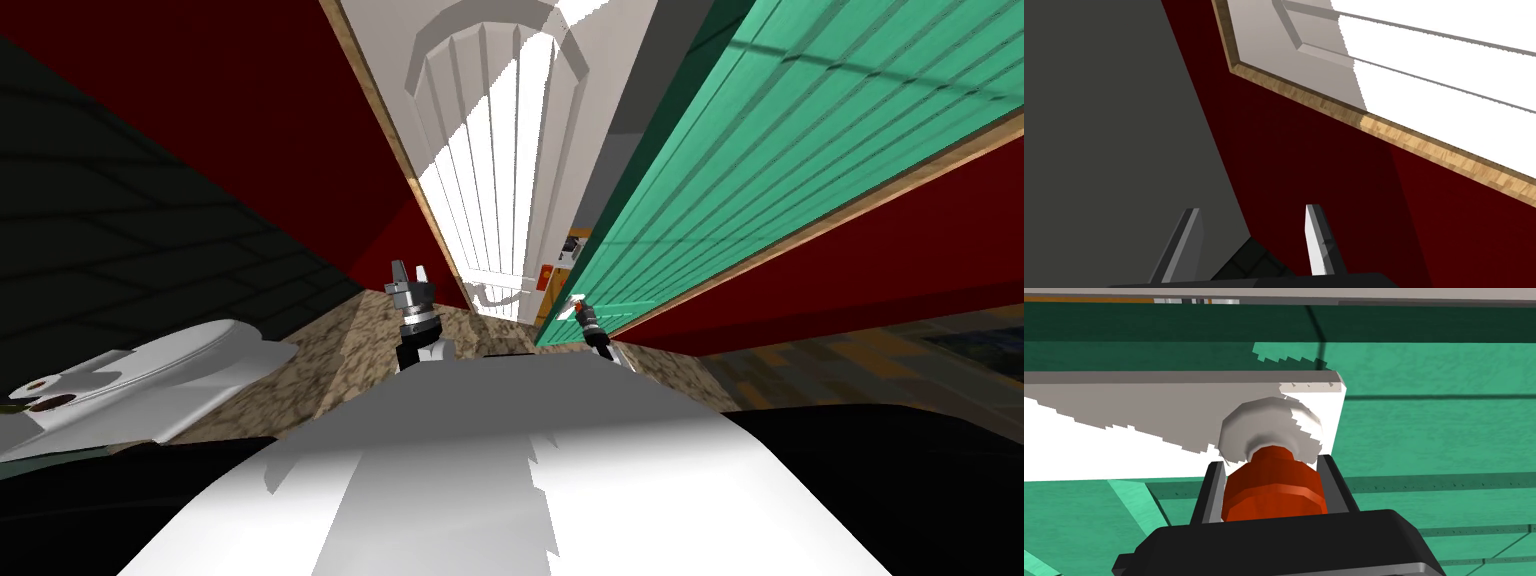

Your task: Pull the door open

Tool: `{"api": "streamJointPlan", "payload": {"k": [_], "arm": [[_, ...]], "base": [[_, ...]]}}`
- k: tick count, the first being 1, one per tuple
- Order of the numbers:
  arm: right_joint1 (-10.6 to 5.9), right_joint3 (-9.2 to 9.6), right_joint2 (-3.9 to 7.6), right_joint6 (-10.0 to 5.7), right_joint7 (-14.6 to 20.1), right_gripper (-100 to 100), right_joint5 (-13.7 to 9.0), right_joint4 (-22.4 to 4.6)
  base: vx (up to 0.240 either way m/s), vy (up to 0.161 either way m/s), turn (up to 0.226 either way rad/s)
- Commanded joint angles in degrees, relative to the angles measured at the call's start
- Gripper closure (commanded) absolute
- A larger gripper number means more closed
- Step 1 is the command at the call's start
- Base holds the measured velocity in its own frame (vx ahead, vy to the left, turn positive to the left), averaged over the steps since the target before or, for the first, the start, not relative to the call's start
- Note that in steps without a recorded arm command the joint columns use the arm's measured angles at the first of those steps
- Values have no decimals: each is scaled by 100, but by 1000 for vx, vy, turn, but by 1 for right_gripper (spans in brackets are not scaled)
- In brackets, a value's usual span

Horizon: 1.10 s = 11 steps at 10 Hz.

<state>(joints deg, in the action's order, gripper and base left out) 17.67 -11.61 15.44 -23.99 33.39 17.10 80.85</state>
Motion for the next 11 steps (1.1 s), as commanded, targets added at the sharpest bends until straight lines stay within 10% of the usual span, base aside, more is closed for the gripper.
{"api": "streamJointPlan", "payload": {"k": [1,11], "arm": [[52,57,130,-120,145,100,21,45],[448,342,602,-849,689,100,144,153]], "base": [[-176,-101,193],[-164,-83,154]]}}
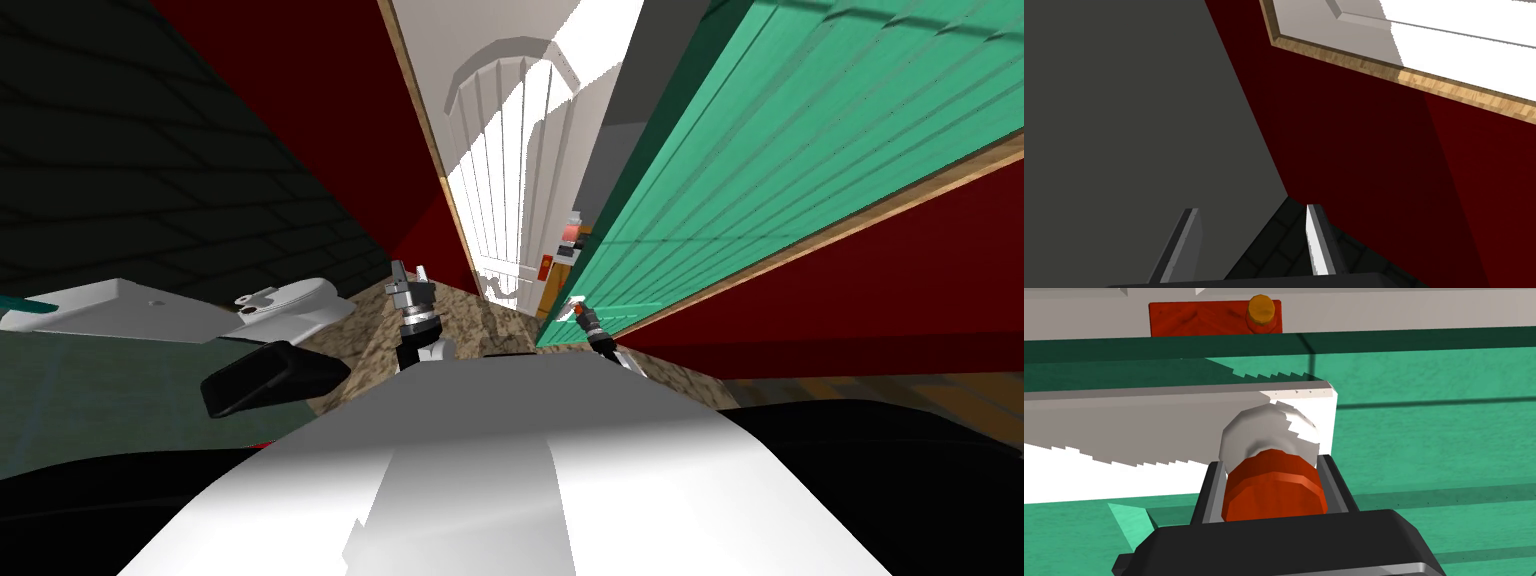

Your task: Pull the door open

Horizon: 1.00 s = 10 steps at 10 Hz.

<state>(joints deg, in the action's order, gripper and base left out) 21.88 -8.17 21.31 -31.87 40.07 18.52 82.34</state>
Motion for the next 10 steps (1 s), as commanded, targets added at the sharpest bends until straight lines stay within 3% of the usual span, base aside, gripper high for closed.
{"api": "streamJointPlan", "payload": {"k": [1,3,4,5,10], "arm": [[101,14,94,-195,101,100,19,5],[198,37,200,-374,206,100,42,5],[160,29,164,-301,162,100,34,-17],[190,65,245,-448,232,100,51,-72],[224,114,464,-787,388,100,77,-198]], "base": [[-200,-79,126],[-218,-93,148],[-101,-45,33],[-168,-64,131],[-232,-90,132]]}}
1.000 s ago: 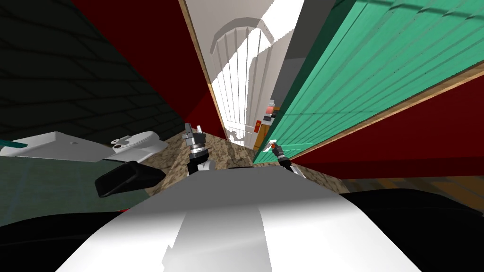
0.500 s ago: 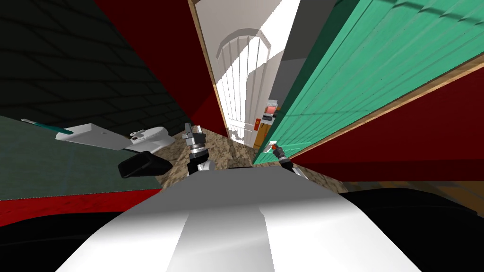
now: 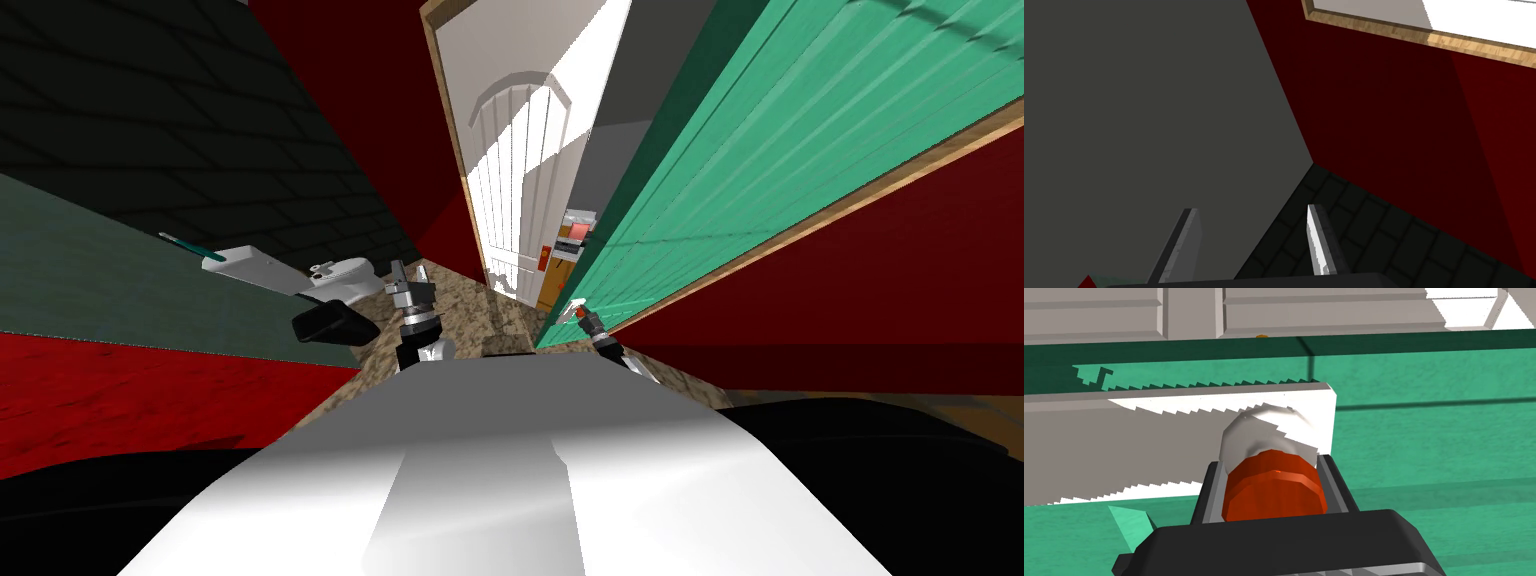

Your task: Pull the door open

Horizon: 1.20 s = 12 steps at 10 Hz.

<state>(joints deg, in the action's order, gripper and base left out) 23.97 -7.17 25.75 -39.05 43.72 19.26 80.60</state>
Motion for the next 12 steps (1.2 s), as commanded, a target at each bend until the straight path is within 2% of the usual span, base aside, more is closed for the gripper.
{"api": "streamJointPlan", "payload": {"k": [1,3,4,12], "arm": [[21,23,62,-134,54,100,8,-48],[34,41,142,-259,111,100,17,-95],[26,30,117,-203,81,100,16,-94],[5,89,409,-732,267,100,40,-389]], "base": [[-215,-85,107],[-210,-93,101],[-103,-39,23],[-182,-89,127]]}}
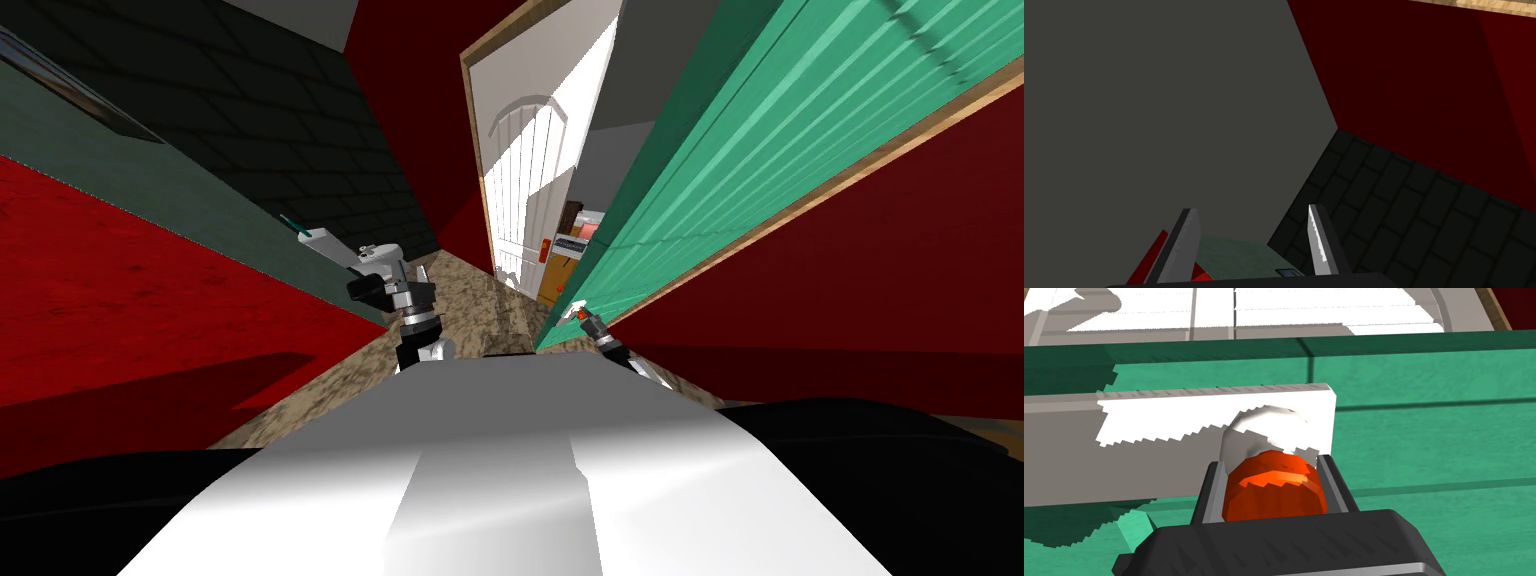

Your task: Pull the door open

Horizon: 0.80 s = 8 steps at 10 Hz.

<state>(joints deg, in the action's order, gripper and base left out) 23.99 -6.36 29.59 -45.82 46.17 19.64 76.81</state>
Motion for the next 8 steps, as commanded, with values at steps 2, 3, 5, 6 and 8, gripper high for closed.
{"api": "streamJointPlan", "payload": {"k": [2,3,5,6,8], "arm": [[-4,19,87,-167,61,100,6,-71],[-6,23,107,-204,74,100,8,-92],[-10,43,128,-257,86,100,24,-137],[-13,44,139,-281,92,100,26,-153],[-29,48,192,-396,124,100,34,-227]], "base": [[-191,-105,106],[-198,-99,110],[-116,-59,69],[-187,-82,153],[-187,-75,119]]}}
